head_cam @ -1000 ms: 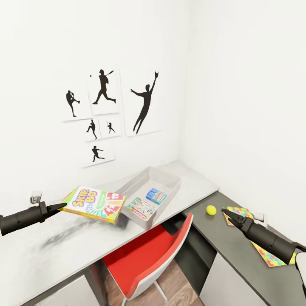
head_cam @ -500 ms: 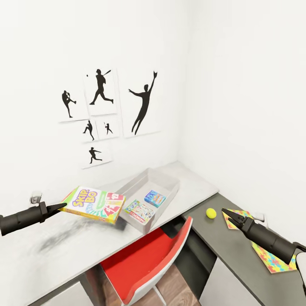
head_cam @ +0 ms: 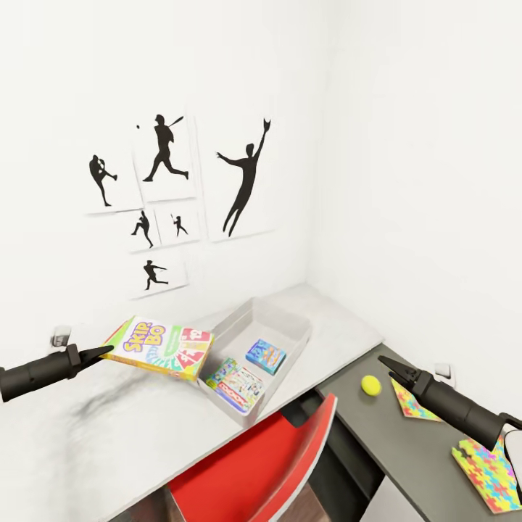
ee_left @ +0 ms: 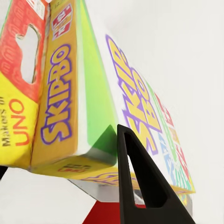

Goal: Put all the toys in the child's room - the three board games (two on the bed and one on the table), the two jigsaw puzzles on the table, and the tennis ball on the table - inside the toy box on the table in the child's room.

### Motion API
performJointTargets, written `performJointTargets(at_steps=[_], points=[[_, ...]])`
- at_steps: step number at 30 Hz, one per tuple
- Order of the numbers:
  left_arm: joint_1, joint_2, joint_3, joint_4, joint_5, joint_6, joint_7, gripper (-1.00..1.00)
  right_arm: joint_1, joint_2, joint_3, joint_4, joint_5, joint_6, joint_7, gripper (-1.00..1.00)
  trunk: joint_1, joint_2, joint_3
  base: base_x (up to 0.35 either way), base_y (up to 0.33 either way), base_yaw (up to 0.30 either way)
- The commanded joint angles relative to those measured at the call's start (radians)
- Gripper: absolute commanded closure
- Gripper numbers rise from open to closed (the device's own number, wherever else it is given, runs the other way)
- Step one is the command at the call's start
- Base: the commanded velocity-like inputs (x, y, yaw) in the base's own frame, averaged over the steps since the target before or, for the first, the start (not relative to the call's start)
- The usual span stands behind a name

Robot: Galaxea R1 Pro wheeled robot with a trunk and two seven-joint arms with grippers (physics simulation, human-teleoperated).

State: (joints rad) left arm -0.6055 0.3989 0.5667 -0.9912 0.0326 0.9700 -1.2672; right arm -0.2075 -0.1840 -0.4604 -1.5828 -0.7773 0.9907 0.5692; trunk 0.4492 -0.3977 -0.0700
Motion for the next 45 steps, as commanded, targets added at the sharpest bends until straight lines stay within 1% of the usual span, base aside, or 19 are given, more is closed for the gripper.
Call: performJointTargets(at_steps=[1,12,20,27,36,45], points=[[-0.001,0.000,0.001,0.000,0.003,0.009,-0.002,1.00,-0.001,0.000,-0.002,0.000,0.004,0.005,0.006,-1.00,0.001,-0.002,-0.002,0.045,0.000,0.185],[0.000,0.000,0.001,0.000,0.003,0.009,-0.002,1.00,-0.001,0.000,0.000,0.000,0.005,0.005,0.006,-1.00,0.001,-0.002,-0.002,0.028,-0.017,0.274],[0.000,0.000,0.001,0.000,0.003,0.008,-0.001,1.00,-0.001,0.000,0.000,0.000,0.006,0.005,0.006,-1.00,0.001,-0.002,-0.002,0.179,-0.162,0.291],[0.000,0.000,0.001,0.000,0.003,0.009,-0.001,1.00,-0.001,0.000,0.000,0.000,0.006,0.005,0.006,-1.00,0.001,-0.002,-0.002,0.155,-0.036,0.281],[0.000,0.000,0.001,0.000,0.003,0.008,-0.002,1.00,-0.001,0.000,-0.001,0.000,0.006,0.006,0.008,-1.00,0.001,-0.002,-0.002,0.131,-0.080,0.050],[0.000,0.000,0.002,0.000,0.004,0.009,-0.003,1.00,-0.001,0.000,-0.002,0.000,0.006,0.005,0.008,-1.00,0.001,-0.002,-0.001,0.023,-0.126,-0.027]])
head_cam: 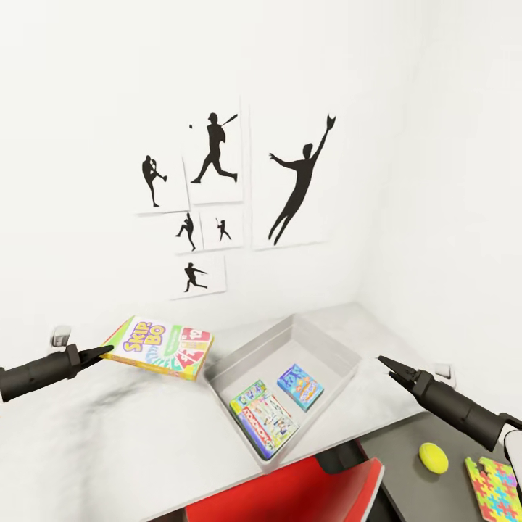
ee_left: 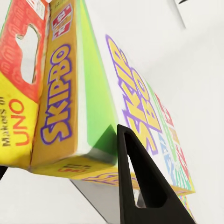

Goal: Put all the toys in the child's room - the three board games (two on the bed and one on the table), the two jigsaw puzzles on the table, and the tennis ball on the table - inside the toy box on the table in the child's room.

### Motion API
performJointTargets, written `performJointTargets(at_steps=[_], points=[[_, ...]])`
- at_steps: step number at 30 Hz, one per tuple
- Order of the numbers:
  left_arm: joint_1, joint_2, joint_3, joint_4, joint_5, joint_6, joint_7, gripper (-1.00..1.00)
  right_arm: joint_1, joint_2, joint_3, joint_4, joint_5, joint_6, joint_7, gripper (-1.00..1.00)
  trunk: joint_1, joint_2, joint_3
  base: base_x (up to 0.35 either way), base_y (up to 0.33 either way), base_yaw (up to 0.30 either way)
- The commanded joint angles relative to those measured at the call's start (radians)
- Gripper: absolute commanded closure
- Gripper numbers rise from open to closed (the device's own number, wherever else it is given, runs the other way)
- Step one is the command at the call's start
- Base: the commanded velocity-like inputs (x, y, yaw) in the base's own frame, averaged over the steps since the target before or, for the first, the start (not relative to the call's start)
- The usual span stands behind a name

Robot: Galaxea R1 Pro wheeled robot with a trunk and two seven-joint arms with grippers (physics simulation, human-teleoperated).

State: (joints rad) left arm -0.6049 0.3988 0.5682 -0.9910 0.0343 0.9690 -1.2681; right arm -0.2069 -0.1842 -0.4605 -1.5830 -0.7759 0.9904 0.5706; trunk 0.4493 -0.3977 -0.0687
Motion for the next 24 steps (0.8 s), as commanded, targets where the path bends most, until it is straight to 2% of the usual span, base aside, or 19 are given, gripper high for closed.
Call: performJointTargets(at_steps=[1,24], points=[[-0.001,0.000,0.001,0.000,0.002,0.010,-0.002,1.00,-0.001,0.000,-0.002,0.000,0.005,0.005,0.006,-1.00,0.001,-0.002,-0.002,0.002,-0.038,-0.006],[-0.001,0.000,0.001,0.000,0.002,0.010,-0.002,1.00,-0.001,0.000,-0.003,0.000,0.005,0.005,0.006,-1.00,0.001,-0.002,-0.002,0.035,0.007,0.000]])
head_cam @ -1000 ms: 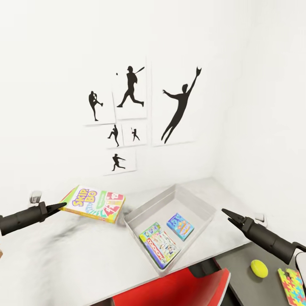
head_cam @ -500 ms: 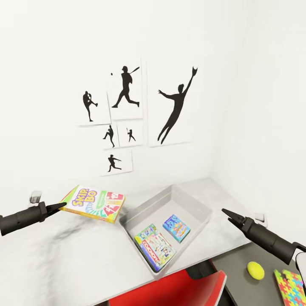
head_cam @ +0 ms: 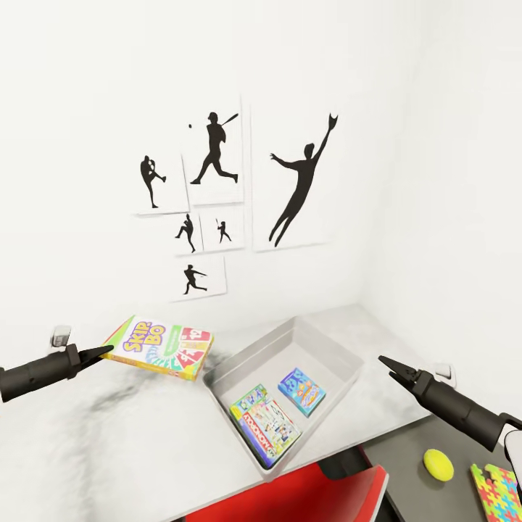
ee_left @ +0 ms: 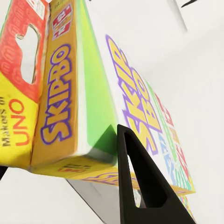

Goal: Put all the toys in the child's room - the three board games (two on the bed and one on the table), the two jigsaw puzzles on the table, and the tennis ball on the table - inside the toy box on the table in the child's room.

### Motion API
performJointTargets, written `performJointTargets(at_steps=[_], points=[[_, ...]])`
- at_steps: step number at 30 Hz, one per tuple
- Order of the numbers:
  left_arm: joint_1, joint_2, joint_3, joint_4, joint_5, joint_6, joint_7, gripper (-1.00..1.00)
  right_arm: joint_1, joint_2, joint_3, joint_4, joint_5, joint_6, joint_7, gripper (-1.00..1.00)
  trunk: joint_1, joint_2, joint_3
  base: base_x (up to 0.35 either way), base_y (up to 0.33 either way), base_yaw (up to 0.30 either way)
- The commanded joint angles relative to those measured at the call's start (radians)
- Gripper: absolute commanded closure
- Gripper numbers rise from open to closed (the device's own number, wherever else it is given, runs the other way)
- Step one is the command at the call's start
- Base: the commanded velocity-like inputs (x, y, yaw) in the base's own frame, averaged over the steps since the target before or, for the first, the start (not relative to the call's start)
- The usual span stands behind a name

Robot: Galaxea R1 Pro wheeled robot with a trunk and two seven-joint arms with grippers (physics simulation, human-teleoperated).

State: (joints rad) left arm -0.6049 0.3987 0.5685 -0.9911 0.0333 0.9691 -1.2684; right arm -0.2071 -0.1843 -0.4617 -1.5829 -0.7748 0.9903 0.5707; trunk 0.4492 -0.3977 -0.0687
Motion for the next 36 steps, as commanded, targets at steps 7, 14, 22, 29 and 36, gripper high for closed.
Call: performJointTargets(at_steps=[7,14,22,29,36], points=[[-0.001,0.000,0.001,0.000,0.003,0.009,-0.003,1.00,-0.001,0.000,-0.002,0.000,0.005,0.005,0.007,-1.00,0.001,-0.002,-0.002,0.025,0.000,0.000],[-0.001,-0.001,0.000,0.000,0.003,0.009,-0.004,1.00,0.000,0.001,0.000,0.000,0.009,0.004,0.008,-1.00,0.001,-0.002,-0.002,0.002,0.000,0.000],[0.000,-0.043,-0.002,-0.016,0.003,0.009,-0.005,1.00,0.000,0.000,-0.003,0.003,0.014,0.002,0.003,-1.00,0.001,-0.002,-0.002,0.000,0.000,0.000],[0.006,-0.143,-0.001,-0.114,0.002,0.027,-0.003,1.00,-0.001,-0.004,-0.006,0.004,0.014,0.004,0.006,-1.00,0.001,-0.002,-0.002,0.000,0.000,0.000],[0.007,-0.239,-0.007,-0.157,0.001,0.067,0.001,1.00,0.000,-0.006,-0.007,0.006,0.013,0.003,0.006,-1.00,0.001,-0.002,-0.002,0.000,0.000,0.000]])
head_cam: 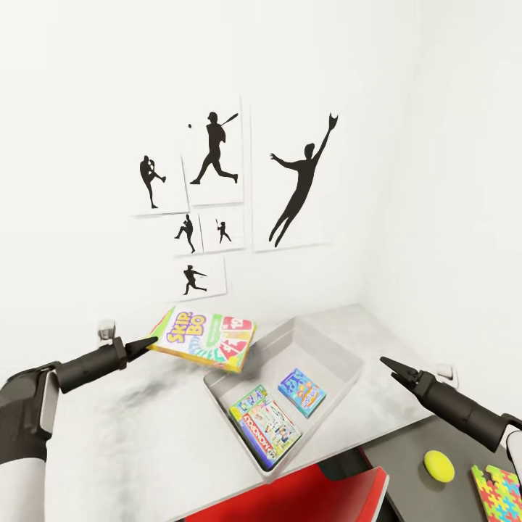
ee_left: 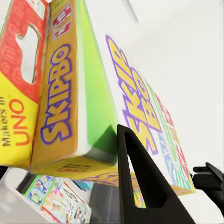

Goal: Put all the toys in the child's room - the three board games (two on the bed and one on the table), the two jigsaw puzzles on the table, and the tennis ball on the table - inside the toy box on the table in the child's room.

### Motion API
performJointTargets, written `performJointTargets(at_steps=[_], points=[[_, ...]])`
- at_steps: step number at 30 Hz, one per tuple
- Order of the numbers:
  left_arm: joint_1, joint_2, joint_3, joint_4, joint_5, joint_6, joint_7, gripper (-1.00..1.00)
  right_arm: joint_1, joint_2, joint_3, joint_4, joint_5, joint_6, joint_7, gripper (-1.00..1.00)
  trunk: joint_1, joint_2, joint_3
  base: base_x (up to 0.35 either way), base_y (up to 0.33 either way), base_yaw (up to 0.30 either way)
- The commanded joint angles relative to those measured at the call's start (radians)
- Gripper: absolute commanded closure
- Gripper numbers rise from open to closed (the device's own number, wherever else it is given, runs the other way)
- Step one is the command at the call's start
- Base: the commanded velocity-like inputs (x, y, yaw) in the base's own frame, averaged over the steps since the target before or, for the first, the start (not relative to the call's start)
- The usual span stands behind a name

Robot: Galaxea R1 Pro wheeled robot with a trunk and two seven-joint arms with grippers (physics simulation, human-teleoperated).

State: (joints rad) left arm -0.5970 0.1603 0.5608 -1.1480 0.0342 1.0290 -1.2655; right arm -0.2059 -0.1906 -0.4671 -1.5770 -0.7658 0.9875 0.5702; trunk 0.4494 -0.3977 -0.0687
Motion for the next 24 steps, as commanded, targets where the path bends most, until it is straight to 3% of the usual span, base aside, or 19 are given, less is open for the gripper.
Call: performJointTargets(at_steps=[1,2,4,6,11,14,17,22,24], points=[[-0.001,-0.023,-0.001,-0.009,-0.005,0.012,0.002,1.00,-0.001,-0.001,-0.002,0.000,0.004,0.006,0.007,-1.00,0.001,-0.002,-0.002,0.000,0.000,0.000],[-0.002,-0.036,-0.002,-0.013,-0.007,0.013,0.005,1.00,-0.001,-0.001,-0.002,0.000,0.004,0.006,0.007,-1.00,0.001,-0.002,-0.002,0.000,0.000,0.000],[-0.002,-0.093,-0.007,-0.031,-0.012,0.017,0.023,1.00,-0.001,-0.002,-0.002,0.000,0.004,0.006,0.008,-1.00,0.001,-0.002,-0.002,0.000,0.000,0.000],[-0.003,-0.135,-0.012,-0.051,-0.014,0.018,0.042,1.00,-0.001,-0.002,-0.002,0.003,0.003,0.005,0.008,-1.00,0.001,-0.002,-0.002,0.000,0.000,0.000],[-0.003,-0.259,-0.062,-0.106,-0.016,0.018,0.147,1.00,-0.001,-0.006,-0.013,0.021,0.002,0.005,0.009,-1.00,0.001,-0.002,-0.002,0.000,0.000,0.000],[-0.003,-0.304,-0.092,-0.115,-0.009,0.018,0.209,1.00,-0.001,-0.007,-0.028,0.023,0.002,0.006,0.009,-1.00,0.001,-0.002,-0.002,0.000,0.000,0.000],[-0.003,-0.335,-0.111,-0.117,-0.004,0.014,0.239,1.00,-0.001,-0.008,-0.042,0.024,0.002,0.006,0.010,-1.00,0.001,-0.002,-0.002,0.000,0.000,0.000],[-0.001,-0.335,-0.119,-0.103,0.011,0.002,0.254,1.00,-0.001,-0.009,-0.065,0.026,0.002,0.006,0.010,-1.00,0.001,-0.002,-0.002,0.000,0.000,0.000],[0.004,-0.335,-0.120,-0.097,0.037,0.000,0.259,1.00,-0.001,-0.009,-0.068,0.026,0.001,0.007,0.010,-1.00,0.001,-0.002,-0.002,0.000,0.000,0.000]])
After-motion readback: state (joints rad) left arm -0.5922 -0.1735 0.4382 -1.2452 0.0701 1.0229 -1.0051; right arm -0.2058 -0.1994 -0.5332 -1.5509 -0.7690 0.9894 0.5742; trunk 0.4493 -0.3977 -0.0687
